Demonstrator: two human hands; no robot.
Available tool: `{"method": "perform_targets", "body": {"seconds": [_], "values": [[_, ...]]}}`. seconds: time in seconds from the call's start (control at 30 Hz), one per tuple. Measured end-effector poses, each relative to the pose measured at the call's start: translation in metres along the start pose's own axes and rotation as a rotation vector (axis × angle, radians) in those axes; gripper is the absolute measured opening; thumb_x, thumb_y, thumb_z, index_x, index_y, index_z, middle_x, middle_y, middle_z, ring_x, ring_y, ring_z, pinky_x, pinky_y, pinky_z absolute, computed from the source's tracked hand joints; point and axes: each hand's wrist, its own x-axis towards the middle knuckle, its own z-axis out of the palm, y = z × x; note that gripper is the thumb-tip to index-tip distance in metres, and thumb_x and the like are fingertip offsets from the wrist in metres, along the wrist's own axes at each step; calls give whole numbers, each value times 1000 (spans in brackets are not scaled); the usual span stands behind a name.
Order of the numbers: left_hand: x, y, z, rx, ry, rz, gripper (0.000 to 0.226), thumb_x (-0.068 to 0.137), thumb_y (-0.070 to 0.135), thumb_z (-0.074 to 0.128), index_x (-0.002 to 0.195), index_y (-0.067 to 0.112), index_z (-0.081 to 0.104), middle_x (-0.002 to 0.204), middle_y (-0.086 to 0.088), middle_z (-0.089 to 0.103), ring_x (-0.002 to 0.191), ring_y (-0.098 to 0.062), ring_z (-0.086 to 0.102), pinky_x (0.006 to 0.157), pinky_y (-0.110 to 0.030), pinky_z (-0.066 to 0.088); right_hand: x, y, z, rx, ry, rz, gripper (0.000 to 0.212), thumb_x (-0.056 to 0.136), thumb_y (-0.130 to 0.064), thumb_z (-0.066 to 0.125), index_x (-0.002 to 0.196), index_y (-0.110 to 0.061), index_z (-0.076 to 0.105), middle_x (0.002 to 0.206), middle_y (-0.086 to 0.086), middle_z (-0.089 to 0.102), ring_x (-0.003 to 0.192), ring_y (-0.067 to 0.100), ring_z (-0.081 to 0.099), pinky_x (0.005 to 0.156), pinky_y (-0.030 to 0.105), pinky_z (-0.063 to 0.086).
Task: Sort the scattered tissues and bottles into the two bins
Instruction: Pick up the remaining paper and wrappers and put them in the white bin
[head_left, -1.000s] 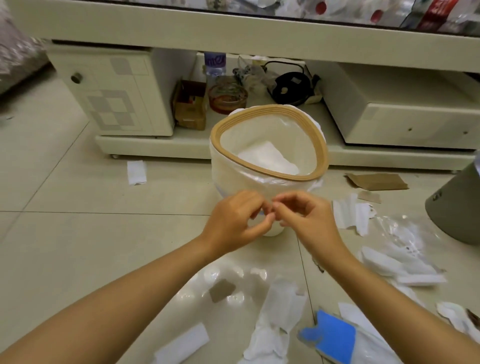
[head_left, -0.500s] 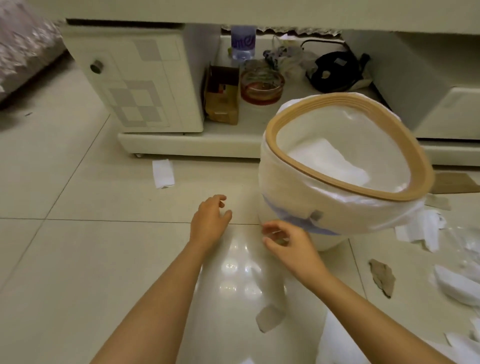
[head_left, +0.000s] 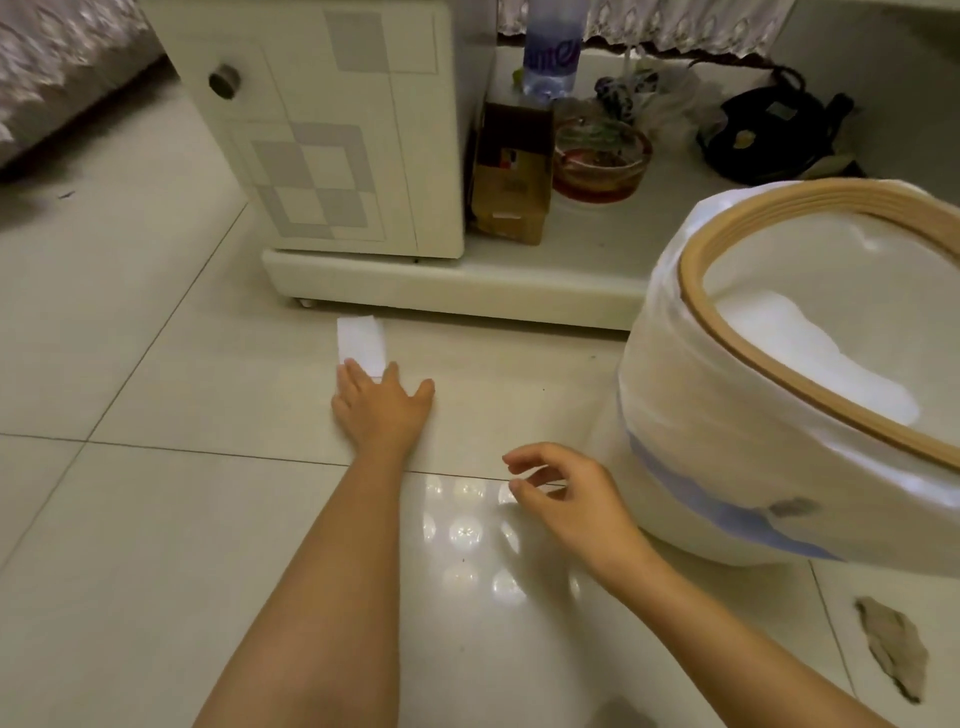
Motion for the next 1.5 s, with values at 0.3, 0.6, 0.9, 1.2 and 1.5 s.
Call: {"method": "perform_targets", "body": {"seconds": [0.3,0.6,0.9,1.2,1.5], "values": [[-56,2,-3,-274,166,115,21,87,25,56,91,11,71,92,-7,68,85,-29,62,72,-31,42,-37,8,-28,18,9,40,15,86,-9,63,91,-20,71,93,-9,69,77,5,59,64,6,42],[-231,-16,21,-161,-370,556,18,82,38,65,91,28,53,66,10,53,64,-10,52,52,-20,31,-137,82,-48,-438,-250,135,24,80,-26,67,103,-34,63,105,-12,57,93,7,56,85,31,49],[-288,4,42,-121,-512,493,68,64,85,55,112,37,60,112,20,43,103,-3,50,85,-26,45,-215,111,-75,-683,4,280,82,65,-58,74,133,-31,37,142,-5,28,125,18,36,88,30,44],[-310,37,64,262,-448,645,65,73,49,70,125,26,38,119,2,51,101,-20,53,76,-31,46,-237,130,-73,-798,-202,372,101,61,-54,79,139,-27,21,145,5,15,126,27,29,86,37,48],[-322,65,69,265,-555,764,91,59,71,69,134,33,34,126,8,38,115,-18,40,84,-33,42,-233,142,-80,-483,-74,338,52,82,-12,61,129,-22,43,122,3,54,106,22,56,84,28,45]]}}
